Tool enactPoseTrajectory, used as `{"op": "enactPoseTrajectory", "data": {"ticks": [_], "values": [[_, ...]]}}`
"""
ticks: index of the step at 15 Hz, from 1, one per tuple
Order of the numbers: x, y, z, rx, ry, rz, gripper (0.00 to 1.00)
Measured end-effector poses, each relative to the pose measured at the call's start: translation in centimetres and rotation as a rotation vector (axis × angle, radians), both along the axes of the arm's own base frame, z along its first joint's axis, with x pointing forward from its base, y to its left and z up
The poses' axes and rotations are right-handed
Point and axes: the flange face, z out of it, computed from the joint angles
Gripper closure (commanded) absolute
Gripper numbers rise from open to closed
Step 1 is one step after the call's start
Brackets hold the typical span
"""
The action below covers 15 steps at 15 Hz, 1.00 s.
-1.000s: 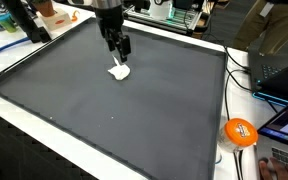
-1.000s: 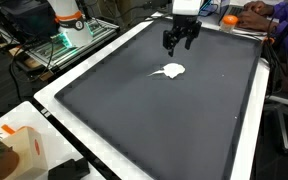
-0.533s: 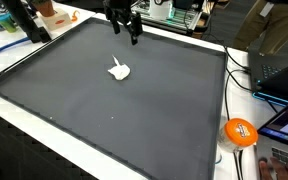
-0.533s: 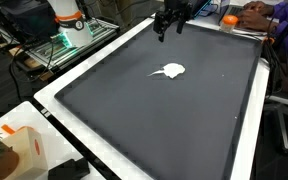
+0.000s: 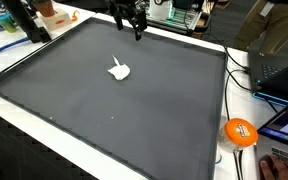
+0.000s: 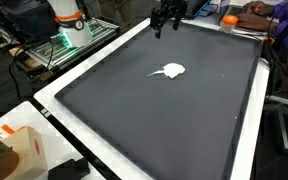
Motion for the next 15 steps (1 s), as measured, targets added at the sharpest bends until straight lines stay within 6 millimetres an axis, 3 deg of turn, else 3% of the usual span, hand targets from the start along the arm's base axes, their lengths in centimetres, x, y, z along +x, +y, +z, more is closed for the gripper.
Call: {"op": "enactPoseTrajectory", "data": {"ticks": [8, 11, 15], "values": [[5.6, 1.2, 0.2, -0.037, 0.261, 0.017, 0.00], [7.6, 1.4, -1.1, -0.047, 0.356, 0.017, 0.00], [10.8, 1.1, -3.7, -0.030, 0.355, 0.011, 0.00]]}}
